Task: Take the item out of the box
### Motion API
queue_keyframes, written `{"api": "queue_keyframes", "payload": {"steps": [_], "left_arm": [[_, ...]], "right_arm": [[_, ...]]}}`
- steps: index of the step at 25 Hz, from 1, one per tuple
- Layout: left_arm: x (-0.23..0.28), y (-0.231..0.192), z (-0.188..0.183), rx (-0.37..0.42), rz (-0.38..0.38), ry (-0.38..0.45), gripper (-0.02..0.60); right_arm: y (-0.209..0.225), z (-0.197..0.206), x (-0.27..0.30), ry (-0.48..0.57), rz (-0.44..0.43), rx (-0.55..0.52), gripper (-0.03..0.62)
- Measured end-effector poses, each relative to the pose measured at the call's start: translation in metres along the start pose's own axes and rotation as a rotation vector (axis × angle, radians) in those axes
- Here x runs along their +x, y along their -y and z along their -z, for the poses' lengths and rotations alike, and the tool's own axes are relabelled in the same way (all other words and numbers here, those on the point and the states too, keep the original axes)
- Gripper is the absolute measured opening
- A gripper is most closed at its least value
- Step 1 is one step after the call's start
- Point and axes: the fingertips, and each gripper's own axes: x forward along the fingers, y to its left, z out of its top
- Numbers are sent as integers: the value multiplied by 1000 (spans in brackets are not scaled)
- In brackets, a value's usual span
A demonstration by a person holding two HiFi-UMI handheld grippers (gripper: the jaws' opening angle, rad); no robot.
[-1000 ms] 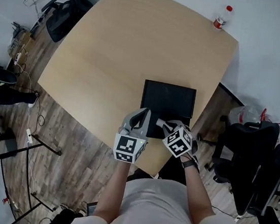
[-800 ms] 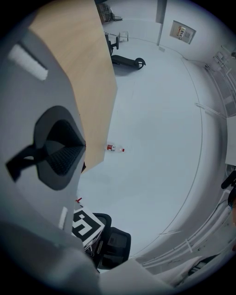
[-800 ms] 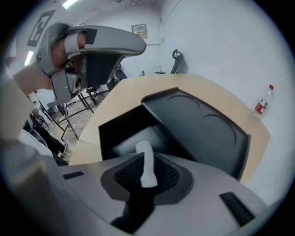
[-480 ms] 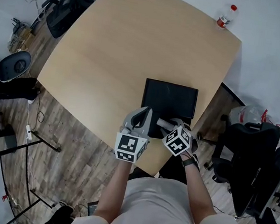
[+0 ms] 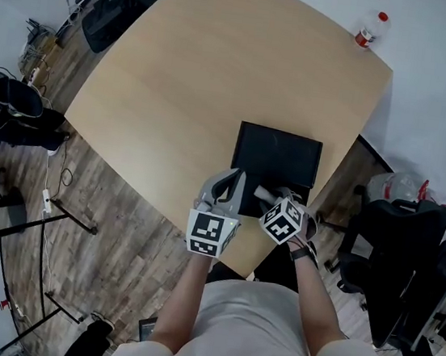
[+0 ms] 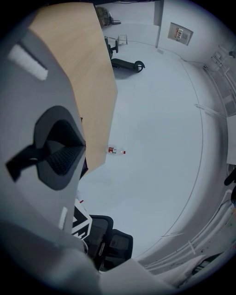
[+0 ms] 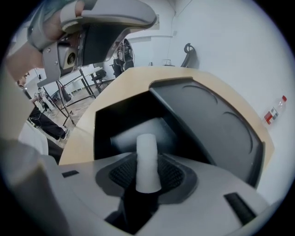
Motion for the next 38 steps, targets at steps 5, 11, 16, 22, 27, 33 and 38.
{"api": "queue_keyframes", "payload": {"steps": [5, 11, 16, 22, 27, 33, 38], "left_arm": [[-4, -2, 4, -19, -16, -9, 8], [-12, -1, 2, -17, -19, 2, 6], [-20, -1, -7, -16, -19, 28, 6], [-30, 4, -13, 12, -6, 39, 6], [-42, 8, -22, 34, 2, 51, 8], [-50, 7, -37, 37, 7, 81, 8], [-62, 8, -53, 72, 7, 108, 8]], "right_arm": [[6, 0, -5, -5, 49, -16, 140], [7, -9, -24, 29, 90, -9, 138], [6, -16, -46, 58, 134, 11, 138], [4, -28, -80, 143, 186, 81, 138], [3, -43, -111, 201, 270, 106, 137], [5, -62, -148, 307, 347, 181, 137], [0, -77, -179, 390, 405, 203, 137]]}}
